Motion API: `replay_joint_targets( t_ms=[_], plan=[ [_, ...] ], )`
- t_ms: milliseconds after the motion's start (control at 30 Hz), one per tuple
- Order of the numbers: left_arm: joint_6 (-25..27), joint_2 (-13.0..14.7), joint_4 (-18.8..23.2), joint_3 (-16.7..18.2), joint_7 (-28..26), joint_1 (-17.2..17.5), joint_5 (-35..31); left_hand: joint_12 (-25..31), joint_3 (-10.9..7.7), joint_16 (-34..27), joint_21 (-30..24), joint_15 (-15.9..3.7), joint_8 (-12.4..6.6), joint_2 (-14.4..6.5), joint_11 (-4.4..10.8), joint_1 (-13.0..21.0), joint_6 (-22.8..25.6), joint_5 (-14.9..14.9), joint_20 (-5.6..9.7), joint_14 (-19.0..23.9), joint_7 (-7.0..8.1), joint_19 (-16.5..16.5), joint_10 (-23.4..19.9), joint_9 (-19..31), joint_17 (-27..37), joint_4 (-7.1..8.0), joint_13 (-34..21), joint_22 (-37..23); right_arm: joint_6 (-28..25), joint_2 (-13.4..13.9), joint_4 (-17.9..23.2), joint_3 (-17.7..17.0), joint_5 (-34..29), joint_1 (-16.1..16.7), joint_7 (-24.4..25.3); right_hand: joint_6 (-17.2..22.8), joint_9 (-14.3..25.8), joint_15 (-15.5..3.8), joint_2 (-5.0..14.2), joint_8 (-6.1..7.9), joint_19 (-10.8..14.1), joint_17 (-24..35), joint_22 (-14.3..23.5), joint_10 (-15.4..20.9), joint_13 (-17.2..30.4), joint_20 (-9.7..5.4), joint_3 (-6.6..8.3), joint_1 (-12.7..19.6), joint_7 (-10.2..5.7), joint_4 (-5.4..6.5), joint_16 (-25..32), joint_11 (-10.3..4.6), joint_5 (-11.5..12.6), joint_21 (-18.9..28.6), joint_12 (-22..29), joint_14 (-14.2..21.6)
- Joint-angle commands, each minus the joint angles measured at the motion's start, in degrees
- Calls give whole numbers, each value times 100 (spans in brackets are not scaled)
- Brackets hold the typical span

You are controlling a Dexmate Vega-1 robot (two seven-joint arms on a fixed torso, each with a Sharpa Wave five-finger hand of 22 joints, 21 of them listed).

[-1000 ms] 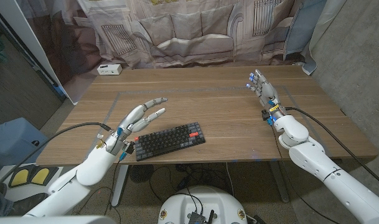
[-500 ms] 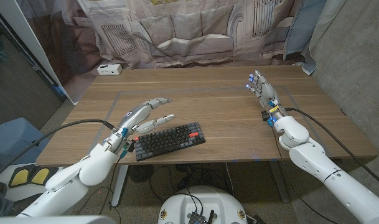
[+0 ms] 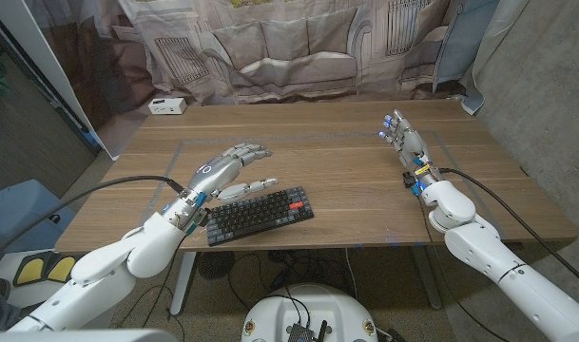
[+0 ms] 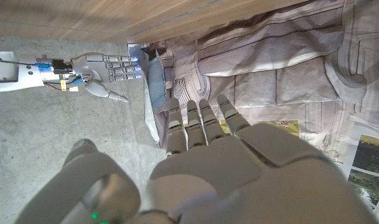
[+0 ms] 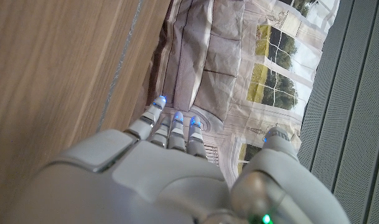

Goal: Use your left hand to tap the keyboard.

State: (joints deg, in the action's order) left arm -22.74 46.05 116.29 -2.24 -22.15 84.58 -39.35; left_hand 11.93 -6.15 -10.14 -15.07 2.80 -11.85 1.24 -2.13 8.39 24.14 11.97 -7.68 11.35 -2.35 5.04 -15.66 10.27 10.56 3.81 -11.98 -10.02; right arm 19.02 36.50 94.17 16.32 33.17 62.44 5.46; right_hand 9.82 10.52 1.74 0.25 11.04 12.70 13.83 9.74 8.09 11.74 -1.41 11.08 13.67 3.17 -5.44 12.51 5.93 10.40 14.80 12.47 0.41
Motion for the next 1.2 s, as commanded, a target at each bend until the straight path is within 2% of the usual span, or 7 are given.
replay_joint_targets(
  t_ms=[33, 267, 400, 500, 633, 1000, 1200],
  plan=[
    [964, 440, 551, -275, 555, -106, -461, -62, 75, 22, 155, 22, -23, -24, 41, -219, 257, 54, -9, -329, 51, -239, 284, 17, 9, 111, -9, -32, 42, 27, -15, -64, 85, 96, -46, 61, 24, 21, 44, 30, 53, 9, 9, 40, -4, 6, 7, 16, 2, -36, -14, -10, 29, -28, -4, 15],
    [1327, 643, 813, -456, 821, -232, -593, -101, 180, 17, 318, 5, -80, -63, 69, -410, 685, 89, 25, -722, 74, -499, 684, 11, 6, 222, -3, -38, 70, 30, -44, -107, 150, 135, -73, 77, 24, 25, 45, 35, 54, 5, 10, 49, -5, 10, 2, 12, 14, -37, -16, -17, 28, -39, -4, 16],
    [1738, 741, 1084, -562, 1341, -315, -577, -114, 215, 24, 377, 4, -60, -73, 57, -466, 731, 101, 49, -869, 26, -638, 834, 11, 6, 255, 0, -39, 104, 38, -67, -132, 172, 154, -97, 79, 24, 30, 45, 34, 56, 2, 10, 55, -6, 15, -1, 9, 11, -37, -16, -18, 28, -45, -3, 18],
    [2059, 827, 1266, -672, 1847, -445, -506, -111, 313, 26, 469, 37, 70, -60, 37, -586, 528, 133, 69, -1136, 84, -1004, 1058, 13, 5, 324, 4, -45, 95, 46, -68, -144, 195, 168, -107, 84, 24, 33, 45, 36, 52, 1, 10, 65, -6, 18, -3, 6, 16, -37, -16, -6, 28, -53, -1, 19],
    [2172, 942, 1325, -802, 1957, -582, -557, -106, 363, 21, 486, 63, 114, -46, 12, -630, 410, 149, -6, -1243, 88, -1149, 1154, 15, 5, 350, 6, -47, 91, 68, -60, -153, 186, 175, -114, 93, 24, 35, 47, 38, 53, -2, 11, 66, -7, 22, -6, 3, 11, -37, -17, -16, 27, -60, -2, 17],
    [2348, 1271, 1498, -1048, 2424, -930, -516, -112, 448, 25, 486, 53, 65, -25, 13, -685, 529, 180, -90, -1459, 47, -1359, 1358, 18, 4, 387, 9, -55, 131, 51, -34, -201, 192, 238, -54, 97, 24, 54, 52, 36, 53, -9, 12, 73, -8, 32, -13, -7, 10, -37, -16, -18, 27, -81, -6, 26],
    [2428, 1386, 1529, -1273, 2777, -1219, -517, -103, 481, 14, 455, 57, 64, -18, 32, -701, 544, 192, -131, -1513, 13, -1363, 1413, 19, 4, 400, 10, -58, 158, 33, -48, -208, 189, 263, -40, 107, 24, 53, 57, 38, 51, -13, 12, 77, -9, 44, -16, -11, 6, -38, -15, -26, 27, -95, -8, 30]
  ],
)
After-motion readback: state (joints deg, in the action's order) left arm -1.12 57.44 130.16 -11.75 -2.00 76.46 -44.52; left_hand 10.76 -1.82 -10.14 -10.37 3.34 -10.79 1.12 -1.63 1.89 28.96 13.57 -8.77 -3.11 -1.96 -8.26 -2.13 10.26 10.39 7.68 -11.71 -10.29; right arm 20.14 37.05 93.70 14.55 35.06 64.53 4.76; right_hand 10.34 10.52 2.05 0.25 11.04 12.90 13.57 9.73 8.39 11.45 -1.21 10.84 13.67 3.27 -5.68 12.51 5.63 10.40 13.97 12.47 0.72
